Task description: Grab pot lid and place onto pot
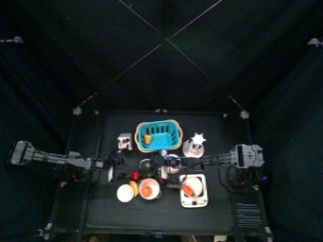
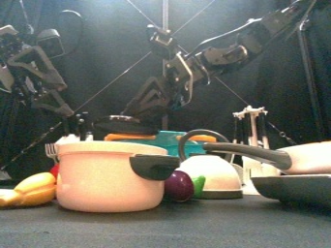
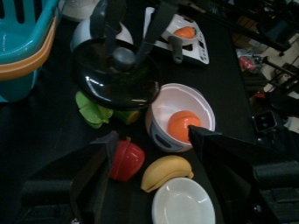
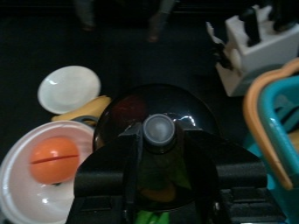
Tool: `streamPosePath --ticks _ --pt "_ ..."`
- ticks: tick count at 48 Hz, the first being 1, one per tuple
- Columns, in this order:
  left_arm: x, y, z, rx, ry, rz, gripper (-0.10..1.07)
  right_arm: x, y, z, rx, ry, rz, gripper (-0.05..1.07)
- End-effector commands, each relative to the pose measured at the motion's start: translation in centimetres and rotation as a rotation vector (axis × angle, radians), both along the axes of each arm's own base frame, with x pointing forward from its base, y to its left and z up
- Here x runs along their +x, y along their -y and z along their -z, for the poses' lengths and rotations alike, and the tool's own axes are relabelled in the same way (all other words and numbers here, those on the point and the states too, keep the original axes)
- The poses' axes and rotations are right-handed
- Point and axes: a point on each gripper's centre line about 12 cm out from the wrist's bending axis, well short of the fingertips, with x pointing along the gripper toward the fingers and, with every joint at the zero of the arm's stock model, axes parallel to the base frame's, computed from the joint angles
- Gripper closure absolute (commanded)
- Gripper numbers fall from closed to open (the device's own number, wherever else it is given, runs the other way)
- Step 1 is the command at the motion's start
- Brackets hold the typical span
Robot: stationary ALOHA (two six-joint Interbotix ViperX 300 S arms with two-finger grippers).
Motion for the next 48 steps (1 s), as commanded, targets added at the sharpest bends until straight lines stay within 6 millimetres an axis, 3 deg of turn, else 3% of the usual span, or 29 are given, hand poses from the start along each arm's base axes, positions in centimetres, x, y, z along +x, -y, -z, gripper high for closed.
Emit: streamPosePath --ticks 1,23,48 --pt "0.3 0.0 -0.5 -0.003 0.015 -0.003 -0.01 -0.2 -1.4 -2.5 0.005 0.060 -0.029 0.40" --pt "0.3 0.0 -0.6 -0.011 0.017 -0.006 -0.01 -0.7 -6.0 -1.4 0.024 0.013 -0.117 0.40" --pt "0.3 0.0 -0.6 -0.011 0.017 -0.006 -0.01 0.7 -7.7 1.0 0.035 -0.033 -0.141 0.40"
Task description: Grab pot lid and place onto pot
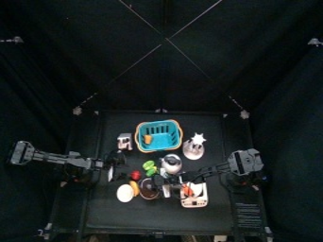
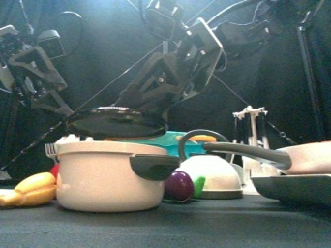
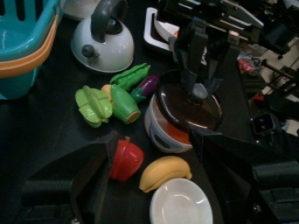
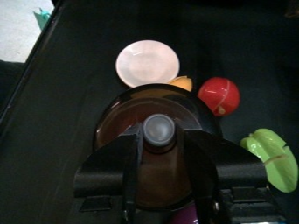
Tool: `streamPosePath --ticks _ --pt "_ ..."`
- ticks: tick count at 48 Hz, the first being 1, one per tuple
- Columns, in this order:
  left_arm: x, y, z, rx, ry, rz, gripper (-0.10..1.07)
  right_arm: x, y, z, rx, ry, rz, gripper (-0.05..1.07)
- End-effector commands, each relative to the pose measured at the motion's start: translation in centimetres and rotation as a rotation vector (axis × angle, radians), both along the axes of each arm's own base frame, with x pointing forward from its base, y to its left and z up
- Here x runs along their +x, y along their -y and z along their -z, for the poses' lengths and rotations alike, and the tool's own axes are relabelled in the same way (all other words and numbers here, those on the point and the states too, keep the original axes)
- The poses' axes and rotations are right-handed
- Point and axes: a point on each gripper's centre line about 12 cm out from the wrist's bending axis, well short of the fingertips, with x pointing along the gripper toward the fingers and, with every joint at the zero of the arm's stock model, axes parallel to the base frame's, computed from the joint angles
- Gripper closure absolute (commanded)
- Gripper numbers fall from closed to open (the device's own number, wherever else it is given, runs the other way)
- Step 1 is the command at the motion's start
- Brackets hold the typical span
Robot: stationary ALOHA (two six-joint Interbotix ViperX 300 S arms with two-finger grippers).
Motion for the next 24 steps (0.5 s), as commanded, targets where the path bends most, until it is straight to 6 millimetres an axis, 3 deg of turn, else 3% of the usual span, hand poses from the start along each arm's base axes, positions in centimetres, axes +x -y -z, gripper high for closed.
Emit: streamPosePath --ticks 1,24 --pt "0.3 0.0 -0.5 0.001 0.015 -0.001 -0.01 0.7 -0.2 -1.5 0.011 0.042 0.002 0.40" --pt "0.3 0.0 -0.5 0.000 0.015 -0.002 -0.01 0.7 -0.3 -0.2 0.013 0.004 0.007 0.39"
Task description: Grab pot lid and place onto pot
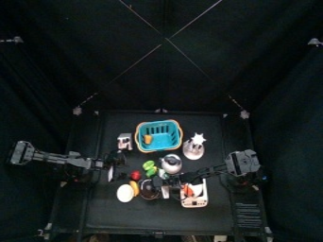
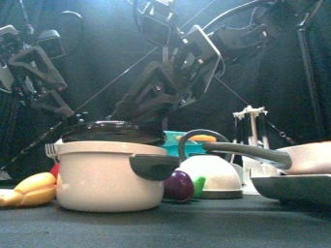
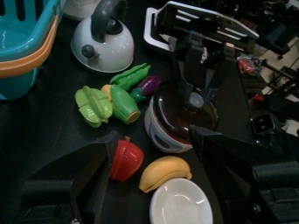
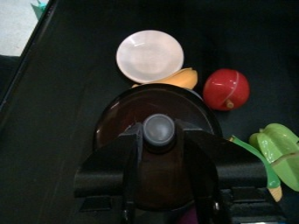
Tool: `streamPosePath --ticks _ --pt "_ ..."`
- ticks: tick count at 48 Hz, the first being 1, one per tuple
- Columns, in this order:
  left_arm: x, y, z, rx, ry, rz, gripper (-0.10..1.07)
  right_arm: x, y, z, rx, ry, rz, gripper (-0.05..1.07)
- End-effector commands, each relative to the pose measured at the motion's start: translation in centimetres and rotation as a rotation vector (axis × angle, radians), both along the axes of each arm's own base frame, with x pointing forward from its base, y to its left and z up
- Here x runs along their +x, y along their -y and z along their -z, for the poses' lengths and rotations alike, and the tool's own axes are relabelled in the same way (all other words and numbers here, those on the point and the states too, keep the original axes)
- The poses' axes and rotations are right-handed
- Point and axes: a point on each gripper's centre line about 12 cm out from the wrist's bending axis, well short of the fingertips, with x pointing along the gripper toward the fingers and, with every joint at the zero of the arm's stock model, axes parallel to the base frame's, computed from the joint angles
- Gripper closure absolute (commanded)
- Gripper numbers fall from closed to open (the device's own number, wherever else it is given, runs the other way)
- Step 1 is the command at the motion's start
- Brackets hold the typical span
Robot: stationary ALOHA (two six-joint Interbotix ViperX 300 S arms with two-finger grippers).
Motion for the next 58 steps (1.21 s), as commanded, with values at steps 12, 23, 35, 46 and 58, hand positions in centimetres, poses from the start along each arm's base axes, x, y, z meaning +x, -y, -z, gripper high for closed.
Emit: streamPosePath --ticks 12,23,35,46,58 --pt "0.3 0.0 -0.4 0.000 0.014 0.000 -0.01 0.4 -0.1 -0.7 0.005 0.016 0.001 0.38" --pt "0.3 0.0 -0.4 0.000 0.014 0.000 -0.01 0.4 -0.1 -0.7 0.014 0.015 0.008 0.34" --pt "0.3 0.0 -0.5 0.001 0.015 0.001 -0.01 0.3 -0.1 -1.0 0.013 0.020 0.008 0.20" --pt "0.3 0.0 -0.6 0.002 0.017 0.001 -0.01 0.4 -0.1 -1.9 0.008 0.042 0.001 0.08" --pt "0.3 0.0 -0.5 0.001 0.015 0.002 -0.01 0.2 -0.1 -2.8 -0.010 0.067 -0.016 0.08"
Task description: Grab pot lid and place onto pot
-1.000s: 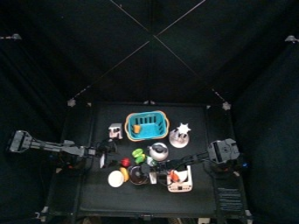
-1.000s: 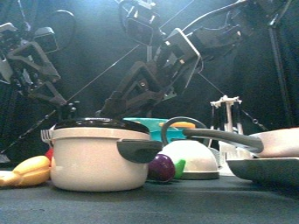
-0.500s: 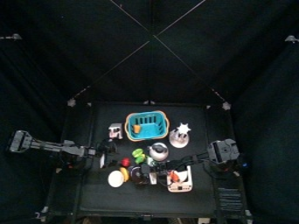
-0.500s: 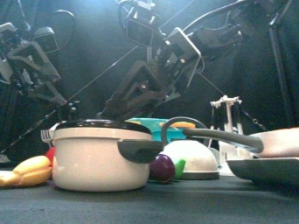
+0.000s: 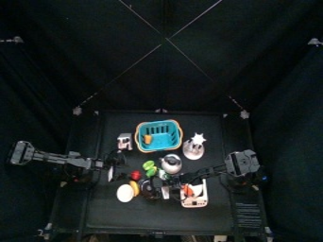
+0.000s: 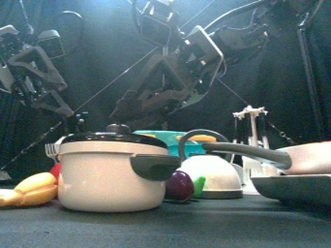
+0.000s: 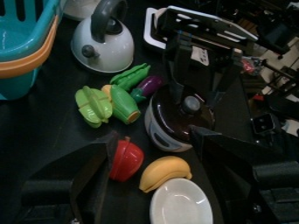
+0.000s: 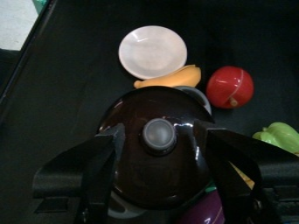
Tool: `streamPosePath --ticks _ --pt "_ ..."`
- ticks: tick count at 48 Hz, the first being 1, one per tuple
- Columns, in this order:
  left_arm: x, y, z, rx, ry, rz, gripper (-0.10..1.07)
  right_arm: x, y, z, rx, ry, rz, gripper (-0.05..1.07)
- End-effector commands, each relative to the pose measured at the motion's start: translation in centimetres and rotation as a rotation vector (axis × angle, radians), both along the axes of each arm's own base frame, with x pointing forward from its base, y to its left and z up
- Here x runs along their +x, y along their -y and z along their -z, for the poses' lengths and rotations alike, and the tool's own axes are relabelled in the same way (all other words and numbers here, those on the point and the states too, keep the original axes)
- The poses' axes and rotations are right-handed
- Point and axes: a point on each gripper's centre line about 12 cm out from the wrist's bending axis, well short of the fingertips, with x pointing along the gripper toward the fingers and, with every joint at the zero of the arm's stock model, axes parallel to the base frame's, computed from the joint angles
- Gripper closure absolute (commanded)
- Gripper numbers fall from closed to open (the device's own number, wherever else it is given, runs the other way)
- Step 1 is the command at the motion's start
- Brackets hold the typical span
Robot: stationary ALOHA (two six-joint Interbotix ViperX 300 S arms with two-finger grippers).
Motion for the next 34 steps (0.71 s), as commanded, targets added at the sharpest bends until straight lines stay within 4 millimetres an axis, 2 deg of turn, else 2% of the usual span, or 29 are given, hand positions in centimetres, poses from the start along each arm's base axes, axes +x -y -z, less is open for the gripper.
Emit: streamPosePath --ticks 1,19,27,34 --pt "0.3 0.0 -0.5 0.000 0.015 0.000 -0.01 0.2 0.0 -2.8 0.004 0.072 -0.005 0.08" --pt "0.3 0.0 -0.6 -0.002 0.017 -0.002 -0.01 0.2 0.1 -3.1 -0.009 0.082 -0.015 0.08" --pt "0.3 0.0 -0.5 -0.002 0.015 -0.002 -0.01 -0.2 0.3 -3.8 -0.014 0.097 -0.015 0.08" --pt "0.3 0.1 -0.6 0.000 0.017 0.003 -0.01 -0.7 0.7 -5.3 -0.011 0.130 -0.007 0.08"
